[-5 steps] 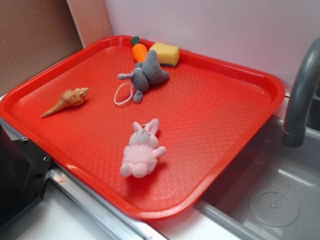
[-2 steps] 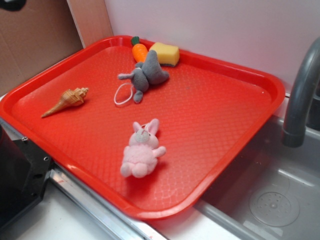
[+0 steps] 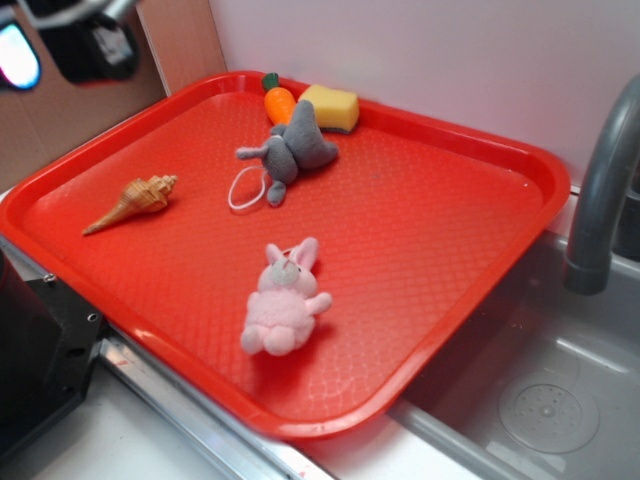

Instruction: Grab the pink bunny.

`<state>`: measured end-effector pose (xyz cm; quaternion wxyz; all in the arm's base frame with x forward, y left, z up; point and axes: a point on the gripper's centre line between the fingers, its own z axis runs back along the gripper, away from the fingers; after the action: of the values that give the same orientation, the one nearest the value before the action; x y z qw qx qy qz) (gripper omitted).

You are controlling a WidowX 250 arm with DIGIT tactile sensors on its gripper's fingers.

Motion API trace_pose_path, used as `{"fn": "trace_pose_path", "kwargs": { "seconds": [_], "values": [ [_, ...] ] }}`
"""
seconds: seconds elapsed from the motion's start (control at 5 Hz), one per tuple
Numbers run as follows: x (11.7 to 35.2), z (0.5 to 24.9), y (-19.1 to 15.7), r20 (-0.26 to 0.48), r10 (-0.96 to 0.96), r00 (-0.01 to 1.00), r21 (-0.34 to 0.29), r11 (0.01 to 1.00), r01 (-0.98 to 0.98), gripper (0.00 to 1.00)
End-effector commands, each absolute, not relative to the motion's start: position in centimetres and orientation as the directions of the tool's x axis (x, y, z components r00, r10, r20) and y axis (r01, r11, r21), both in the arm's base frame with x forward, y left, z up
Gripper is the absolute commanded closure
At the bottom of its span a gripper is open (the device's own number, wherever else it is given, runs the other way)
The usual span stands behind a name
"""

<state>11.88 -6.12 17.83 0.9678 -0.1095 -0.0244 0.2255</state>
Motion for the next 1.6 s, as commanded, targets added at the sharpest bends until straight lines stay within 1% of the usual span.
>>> {"fn": "trace_pose_path", "kwargs": {
  "seconds": [0.0,0.2,0.4,0.6,0.8,1.0,1.2,1.4],
  "values": [
    [14.6,13.5,-11.1,-0.005,0.578,0.816,-0.243,0.791,-0.561,0.0],
    [15.6,10.8,-13.2,0.01,0.579,0.815,-0.238,0.793,-0.561,0.0],
    [16.0,8.2,-14.4,0.038,0.613,0.789,-0.222,0.775,-0.592,0.0],
    [16.5,5.9,-14.3,0.039,0.626,0.779,-0.177,0.772,-0.611,0.0],
    [17.2,4.0,-13.6,0.062,0.645,0.762,-0.147,0.761,-0.632,0.0],
    [17.6,3.1,-12.7,0.051,0.666,0.744,-0.132,0.743,-0.656,0.0],
    [18.0,2.2,-12.3,0.046,0.681,0.731,-0.097,0.732,-0.675,0.0],
    [18.1,1.6,-12.0,0.053,0.683,0.728,-0.09,0.73,-0.678,1.0]
  ]
}}
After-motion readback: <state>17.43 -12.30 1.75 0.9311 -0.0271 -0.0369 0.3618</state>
